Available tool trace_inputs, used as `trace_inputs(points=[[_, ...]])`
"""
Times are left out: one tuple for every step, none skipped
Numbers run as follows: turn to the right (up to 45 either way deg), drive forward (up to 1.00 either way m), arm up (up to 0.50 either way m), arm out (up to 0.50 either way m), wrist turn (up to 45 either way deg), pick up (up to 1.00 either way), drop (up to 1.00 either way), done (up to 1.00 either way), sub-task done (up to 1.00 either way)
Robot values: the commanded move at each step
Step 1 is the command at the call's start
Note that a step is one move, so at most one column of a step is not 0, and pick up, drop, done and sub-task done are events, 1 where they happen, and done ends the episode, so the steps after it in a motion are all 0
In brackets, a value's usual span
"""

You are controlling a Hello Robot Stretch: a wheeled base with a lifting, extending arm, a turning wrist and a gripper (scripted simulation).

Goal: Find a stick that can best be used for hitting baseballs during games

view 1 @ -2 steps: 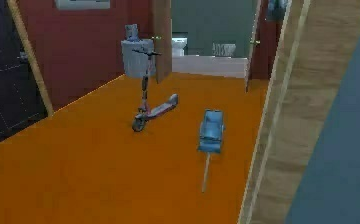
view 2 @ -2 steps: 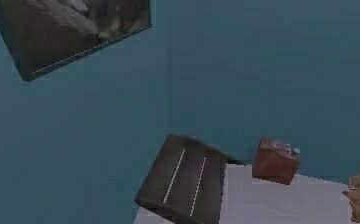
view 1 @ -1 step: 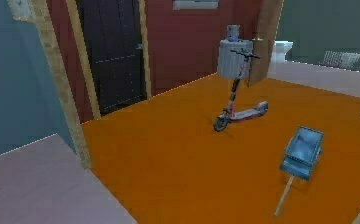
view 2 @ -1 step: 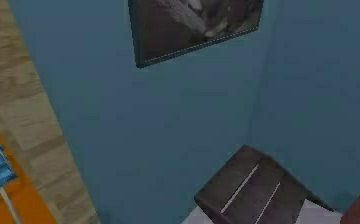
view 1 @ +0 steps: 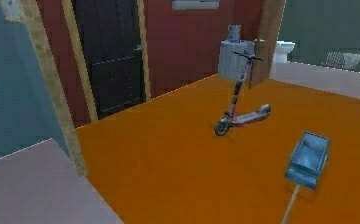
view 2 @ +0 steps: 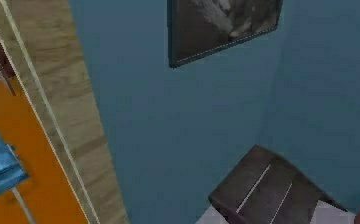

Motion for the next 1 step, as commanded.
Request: trace_inputs(points=[[-18.0,0.0,0.0,0.0,0.0,0.0,0.0,0.0,0.0]])
